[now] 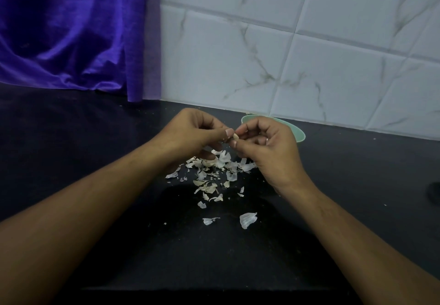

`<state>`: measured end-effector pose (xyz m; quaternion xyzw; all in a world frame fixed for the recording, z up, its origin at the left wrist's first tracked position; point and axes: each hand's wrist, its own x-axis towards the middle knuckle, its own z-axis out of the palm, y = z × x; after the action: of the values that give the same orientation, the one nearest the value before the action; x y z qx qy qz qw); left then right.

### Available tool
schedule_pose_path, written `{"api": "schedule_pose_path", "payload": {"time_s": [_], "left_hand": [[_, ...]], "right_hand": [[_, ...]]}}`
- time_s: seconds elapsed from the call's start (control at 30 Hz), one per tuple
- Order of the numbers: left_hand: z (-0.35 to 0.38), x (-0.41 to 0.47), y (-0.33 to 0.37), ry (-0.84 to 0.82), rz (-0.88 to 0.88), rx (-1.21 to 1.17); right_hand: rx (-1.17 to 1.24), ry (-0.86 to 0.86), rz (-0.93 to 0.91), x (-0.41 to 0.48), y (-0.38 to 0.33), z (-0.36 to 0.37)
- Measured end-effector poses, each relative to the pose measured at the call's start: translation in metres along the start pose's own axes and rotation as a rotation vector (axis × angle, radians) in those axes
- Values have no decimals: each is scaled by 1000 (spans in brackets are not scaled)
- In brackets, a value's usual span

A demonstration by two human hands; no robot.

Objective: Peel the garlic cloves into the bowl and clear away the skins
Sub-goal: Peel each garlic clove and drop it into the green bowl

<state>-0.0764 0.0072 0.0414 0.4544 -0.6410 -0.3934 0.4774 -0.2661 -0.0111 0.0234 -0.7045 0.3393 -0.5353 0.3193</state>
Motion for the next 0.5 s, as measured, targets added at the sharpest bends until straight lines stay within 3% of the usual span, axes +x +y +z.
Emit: {"api": "schedule_pose_path", "payload": {"time_s": [0.3,0.5], "left_hand": [[0,-1,2,-11,-7,20],[0,0,-1,52,103,292]], "right_hand": [[10,-13,10,0,-1,-1],[39,-39,36,0,-1,3]]}}
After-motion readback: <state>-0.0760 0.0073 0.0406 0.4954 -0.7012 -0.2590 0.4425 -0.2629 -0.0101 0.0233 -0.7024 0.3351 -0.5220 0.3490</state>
